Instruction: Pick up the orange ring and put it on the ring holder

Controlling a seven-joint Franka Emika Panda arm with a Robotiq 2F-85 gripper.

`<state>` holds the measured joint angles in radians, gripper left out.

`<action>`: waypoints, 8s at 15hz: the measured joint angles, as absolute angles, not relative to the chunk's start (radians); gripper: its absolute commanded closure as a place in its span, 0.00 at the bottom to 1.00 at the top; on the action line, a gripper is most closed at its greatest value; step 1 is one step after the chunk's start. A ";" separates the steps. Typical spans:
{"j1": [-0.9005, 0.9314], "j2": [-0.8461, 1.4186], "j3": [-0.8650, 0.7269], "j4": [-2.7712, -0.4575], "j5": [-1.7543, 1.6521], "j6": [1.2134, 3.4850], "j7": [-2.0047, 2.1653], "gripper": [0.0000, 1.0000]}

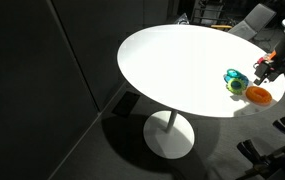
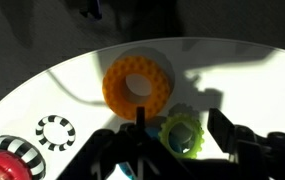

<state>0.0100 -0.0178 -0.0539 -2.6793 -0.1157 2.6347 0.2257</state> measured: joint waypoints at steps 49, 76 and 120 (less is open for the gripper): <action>0.012 0.090 -0.141 -2.662 -0.225 2.625 0.203 0.94; -0.172 -0.088 -0.156 -2.374 -0.191 2.291 0.215 0.94; -0.207 0.229 -0.241 -2.015 -0.019 2.215 0.208 0.94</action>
